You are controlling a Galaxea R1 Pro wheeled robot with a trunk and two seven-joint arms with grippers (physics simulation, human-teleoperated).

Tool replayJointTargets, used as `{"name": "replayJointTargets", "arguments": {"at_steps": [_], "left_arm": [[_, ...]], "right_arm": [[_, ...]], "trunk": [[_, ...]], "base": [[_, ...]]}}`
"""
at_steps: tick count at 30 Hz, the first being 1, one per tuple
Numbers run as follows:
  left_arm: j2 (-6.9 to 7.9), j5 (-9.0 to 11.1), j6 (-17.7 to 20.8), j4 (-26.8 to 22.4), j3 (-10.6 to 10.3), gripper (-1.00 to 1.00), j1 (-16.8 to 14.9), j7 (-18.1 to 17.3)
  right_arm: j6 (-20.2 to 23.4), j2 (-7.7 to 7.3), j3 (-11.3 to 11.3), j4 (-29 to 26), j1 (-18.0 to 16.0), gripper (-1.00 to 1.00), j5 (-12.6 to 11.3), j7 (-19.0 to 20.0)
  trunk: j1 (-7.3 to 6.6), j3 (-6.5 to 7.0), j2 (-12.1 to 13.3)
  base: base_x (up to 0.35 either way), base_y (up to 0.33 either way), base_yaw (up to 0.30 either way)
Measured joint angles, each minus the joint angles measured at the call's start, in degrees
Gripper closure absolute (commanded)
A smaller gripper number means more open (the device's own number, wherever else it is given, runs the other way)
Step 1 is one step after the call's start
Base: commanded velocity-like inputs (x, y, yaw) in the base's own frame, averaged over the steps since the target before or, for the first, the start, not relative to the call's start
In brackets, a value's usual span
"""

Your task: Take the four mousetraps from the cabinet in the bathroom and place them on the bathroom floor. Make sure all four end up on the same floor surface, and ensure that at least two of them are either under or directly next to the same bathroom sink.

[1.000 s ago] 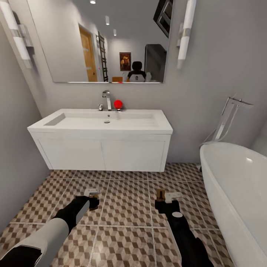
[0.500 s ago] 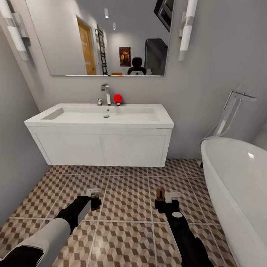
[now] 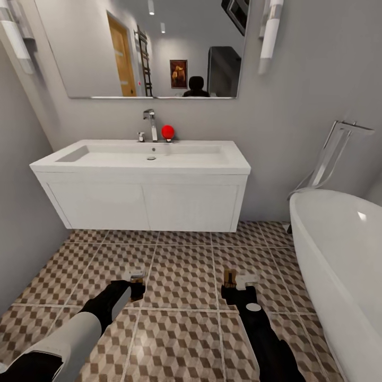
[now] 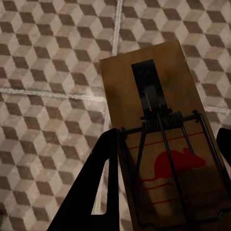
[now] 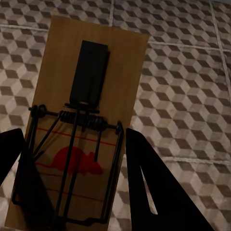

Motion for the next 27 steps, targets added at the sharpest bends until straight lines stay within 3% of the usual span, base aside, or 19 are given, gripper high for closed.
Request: {"name": "replayJointTargets", "arguments": {"at_steps": [27], "left_arm": [[-0.11, 0.0, 0.0, 0.0, -0.1, 1.00, 0.0, 0.0]], "right_arm": [[0.0, 0.01, 0.2, 0.0, 0.0, 1.00, 0.0, 0.0]], "trunk": [[5.93, -7.30, -10.8]], "base": [[0.000, 0.000, 0.000]]}}
